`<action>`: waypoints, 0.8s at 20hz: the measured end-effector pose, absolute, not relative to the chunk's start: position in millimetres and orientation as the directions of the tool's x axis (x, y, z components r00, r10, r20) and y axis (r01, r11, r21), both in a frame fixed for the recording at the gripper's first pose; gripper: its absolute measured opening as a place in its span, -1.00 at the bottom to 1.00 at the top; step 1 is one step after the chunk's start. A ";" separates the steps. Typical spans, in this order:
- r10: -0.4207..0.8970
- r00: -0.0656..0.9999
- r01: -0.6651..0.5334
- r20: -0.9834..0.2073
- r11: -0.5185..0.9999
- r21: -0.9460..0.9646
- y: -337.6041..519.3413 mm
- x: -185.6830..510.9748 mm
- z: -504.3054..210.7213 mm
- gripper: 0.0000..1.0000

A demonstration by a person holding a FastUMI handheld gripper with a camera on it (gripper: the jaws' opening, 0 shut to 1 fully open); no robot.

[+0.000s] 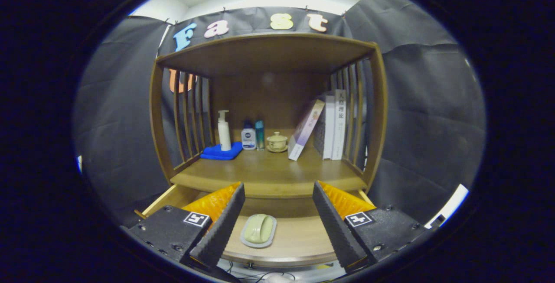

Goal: Pull open the drawer, take out the items inside it, and place them on the countertop above the cabinet.

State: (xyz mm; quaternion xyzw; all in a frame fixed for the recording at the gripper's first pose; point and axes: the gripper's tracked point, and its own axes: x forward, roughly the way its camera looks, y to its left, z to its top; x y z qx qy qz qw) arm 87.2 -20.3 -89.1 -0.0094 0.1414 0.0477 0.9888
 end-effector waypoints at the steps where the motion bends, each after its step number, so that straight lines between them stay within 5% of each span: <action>1: 0.103 0.946 -0.114 -0.306 0.993 -0.018 -16.4 96.4 -92.0 0.98; 7: 0.174 0.818 -0.220 -0.548 0.975 -0.018 18.2 136.3 -154.4 0.98; 16: 0.163 0.570 -0.184 -0.805 0.981 0.068 24.2 159.2 -240.8 0.99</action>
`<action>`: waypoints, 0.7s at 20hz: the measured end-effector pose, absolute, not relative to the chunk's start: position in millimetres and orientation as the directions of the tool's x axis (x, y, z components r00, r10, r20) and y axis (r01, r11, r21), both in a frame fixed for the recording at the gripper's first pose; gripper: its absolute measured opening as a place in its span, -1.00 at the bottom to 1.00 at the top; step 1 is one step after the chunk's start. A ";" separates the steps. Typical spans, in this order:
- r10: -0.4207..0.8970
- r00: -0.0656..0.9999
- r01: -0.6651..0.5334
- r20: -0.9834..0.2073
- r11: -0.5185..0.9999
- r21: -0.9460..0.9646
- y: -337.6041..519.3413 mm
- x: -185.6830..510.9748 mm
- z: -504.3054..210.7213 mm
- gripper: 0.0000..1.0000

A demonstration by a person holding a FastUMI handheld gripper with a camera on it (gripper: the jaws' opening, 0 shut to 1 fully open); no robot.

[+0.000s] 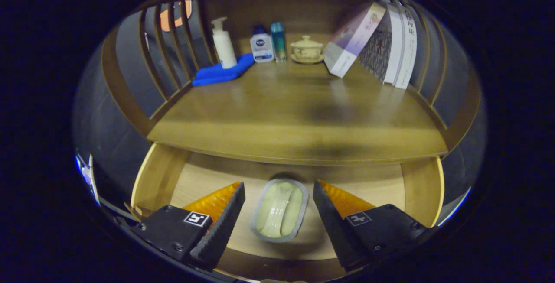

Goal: Pull open the drawer, take out the items inside it, and place them on the countertop above the cabinet.

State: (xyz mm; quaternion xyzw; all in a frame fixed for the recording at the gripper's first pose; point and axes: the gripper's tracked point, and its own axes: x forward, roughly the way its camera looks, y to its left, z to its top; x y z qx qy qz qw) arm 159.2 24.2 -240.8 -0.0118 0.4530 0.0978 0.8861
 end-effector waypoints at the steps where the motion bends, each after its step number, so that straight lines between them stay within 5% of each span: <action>1: 0.152 0.545 -0.184 -0.825 0.981 0.059 22.2 158.0 -246.7 0.98; 10: 0.078 0.345 -0.203 -0.935 0.979 0.007 25.9 153.3 -282.7 0.80; 14: 0.062 0.313 -0.213 -0.948 0.977 -0.006 23.9 151.0 -286.8 0.25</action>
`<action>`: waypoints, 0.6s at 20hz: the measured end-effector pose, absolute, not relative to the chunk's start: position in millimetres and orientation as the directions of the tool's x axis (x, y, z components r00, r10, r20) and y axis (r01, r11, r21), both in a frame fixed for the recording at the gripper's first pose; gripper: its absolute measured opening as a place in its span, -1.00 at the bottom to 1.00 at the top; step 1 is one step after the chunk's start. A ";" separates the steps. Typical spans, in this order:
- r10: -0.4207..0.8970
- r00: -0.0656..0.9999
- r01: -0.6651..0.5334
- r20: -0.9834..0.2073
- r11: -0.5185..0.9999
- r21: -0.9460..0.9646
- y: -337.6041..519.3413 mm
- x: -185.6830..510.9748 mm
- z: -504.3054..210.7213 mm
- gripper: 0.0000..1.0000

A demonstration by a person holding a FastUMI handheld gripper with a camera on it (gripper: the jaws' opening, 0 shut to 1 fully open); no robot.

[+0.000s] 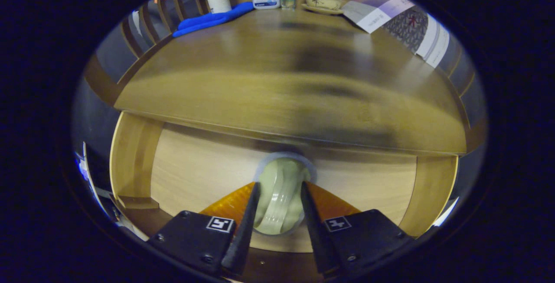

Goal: Pull open the drawer, take out the items inside it, and place them on the countertop above the cabinet.

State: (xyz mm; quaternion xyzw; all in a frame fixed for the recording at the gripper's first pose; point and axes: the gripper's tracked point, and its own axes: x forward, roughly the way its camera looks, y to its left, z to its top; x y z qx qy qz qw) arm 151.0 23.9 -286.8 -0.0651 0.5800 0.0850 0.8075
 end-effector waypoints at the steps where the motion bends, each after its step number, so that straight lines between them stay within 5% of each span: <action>1: 0.063 0.322 -0.222 -0.945 0.975 -0.011 22.6 153.3 -286.8 0.05; 5: 0.082 0.303 -0.228 -0.950 0.974 0.011 22.1 145.8 -284.5 -0.56; 12: 0.086 0.322 -0.229 -0.943 0.973 0.011 9.9 128.6 -256.2 -0.62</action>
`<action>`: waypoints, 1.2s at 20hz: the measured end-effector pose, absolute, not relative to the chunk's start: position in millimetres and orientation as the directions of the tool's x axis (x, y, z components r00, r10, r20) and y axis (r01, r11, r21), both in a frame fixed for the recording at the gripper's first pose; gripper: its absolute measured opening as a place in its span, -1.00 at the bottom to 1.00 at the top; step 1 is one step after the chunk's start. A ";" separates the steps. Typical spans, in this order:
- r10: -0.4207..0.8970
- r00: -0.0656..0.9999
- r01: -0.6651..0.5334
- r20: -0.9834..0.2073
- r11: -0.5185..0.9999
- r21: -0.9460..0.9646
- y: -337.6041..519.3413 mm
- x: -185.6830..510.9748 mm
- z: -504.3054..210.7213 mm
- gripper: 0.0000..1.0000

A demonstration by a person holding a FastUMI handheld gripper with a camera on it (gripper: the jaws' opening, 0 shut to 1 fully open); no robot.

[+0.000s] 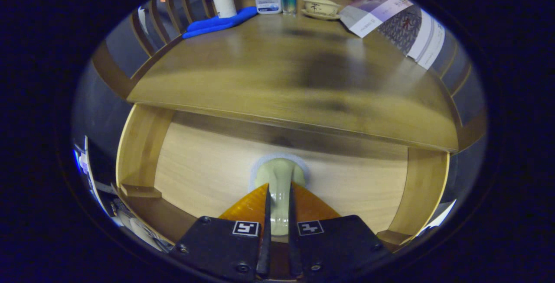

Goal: Pull open the drawer, take out the items inside it, and place them on the countertop above the cabinet.

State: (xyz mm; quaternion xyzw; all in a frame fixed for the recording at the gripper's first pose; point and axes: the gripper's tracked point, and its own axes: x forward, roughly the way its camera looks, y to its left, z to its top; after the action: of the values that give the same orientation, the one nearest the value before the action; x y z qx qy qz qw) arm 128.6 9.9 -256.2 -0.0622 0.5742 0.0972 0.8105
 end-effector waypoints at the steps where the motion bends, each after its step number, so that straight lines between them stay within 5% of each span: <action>1: 0.087 0.330 -0.230 -0.940 0.973 0.009 8.3 126.4 -249.6 -0.63; 11: 0.117 0.413 -0.253 -0.903 0.967 0.009 5.1 123.3 -171.1 -0.62; 24: 0.112 0.459 -0.197 -0.881 0.980 0.022 20.7 233.1 -128.4 -0.63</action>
State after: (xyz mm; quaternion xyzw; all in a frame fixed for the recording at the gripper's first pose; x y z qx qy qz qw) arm 233.1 20.7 -128.4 -0.0417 0.5123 0.0905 0.8530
